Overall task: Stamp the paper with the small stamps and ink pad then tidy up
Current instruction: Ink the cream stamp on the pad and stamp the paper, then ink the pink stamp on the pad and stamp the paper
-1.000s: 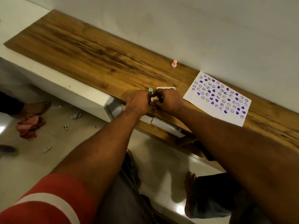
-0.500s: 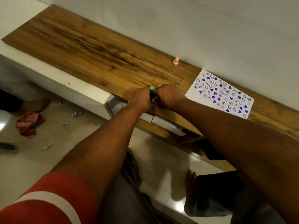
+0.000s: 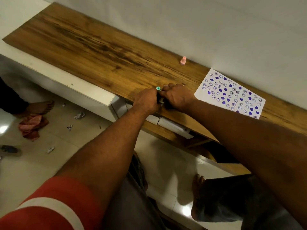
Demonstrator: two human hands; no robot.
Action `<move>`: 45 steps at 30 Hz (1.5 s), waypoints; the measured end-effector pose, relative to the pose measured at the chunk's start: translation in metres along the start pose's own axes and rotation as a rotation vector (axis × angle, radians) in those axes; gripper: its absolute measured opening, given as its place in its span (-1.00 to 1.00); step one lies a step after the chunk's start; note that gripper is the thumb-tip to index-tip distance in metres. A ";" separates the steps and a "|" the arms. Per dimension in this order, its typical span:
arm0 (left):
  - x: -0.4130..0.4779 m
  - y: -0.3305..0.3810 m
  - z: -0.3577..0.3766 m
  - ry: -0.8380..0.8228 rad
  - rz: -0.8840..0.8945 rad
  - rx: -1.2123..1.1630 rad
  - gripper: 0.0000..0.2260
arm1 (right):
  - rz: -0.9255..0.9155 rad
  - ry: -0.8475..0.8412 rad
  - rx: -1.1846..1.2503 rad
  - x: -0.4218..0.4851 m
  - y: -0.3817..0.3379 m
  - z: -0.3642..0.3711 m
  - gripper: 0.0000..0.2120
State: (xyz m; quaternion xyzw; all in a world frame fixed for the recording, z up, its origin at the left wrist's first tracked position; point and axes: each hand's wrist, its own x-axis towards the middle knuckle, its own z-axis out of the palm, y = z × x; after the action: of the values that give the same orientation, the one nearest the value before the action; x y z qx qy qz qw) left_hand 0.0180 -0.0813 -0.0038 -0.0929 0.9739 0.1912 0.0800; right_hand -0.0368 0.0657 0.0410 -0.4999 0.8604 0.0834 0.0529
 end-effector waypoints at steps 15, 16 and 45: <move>-0.003 0.006 -0.006 -0.008 -0.002 0.015 -0.74 | -0.105 0.080 -0.104 -0.009 0.001 0.003 -0.57; -0.004 0.006 -0.006 -0.006 -0.010 0.010 -0.74 | -0.095 0.094 -0.091 -0.010 0.002 0.003 -0.57; 0.006 0.012 -0.027 0.312 0.111 -0.147 -0.72 | 0.519 0.019 0.205 0.058 0.142 0.004 -0.76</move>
State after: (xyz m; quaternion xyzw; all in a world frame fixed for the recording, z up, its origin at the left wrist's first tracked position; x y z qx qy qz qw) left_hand 0.0060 -0.0818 0.0243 -0.0730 0.9615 0.2492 -0.0896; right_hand -0.1883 0.0863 0.0400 -0.2553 0.9642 0.0018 0.0721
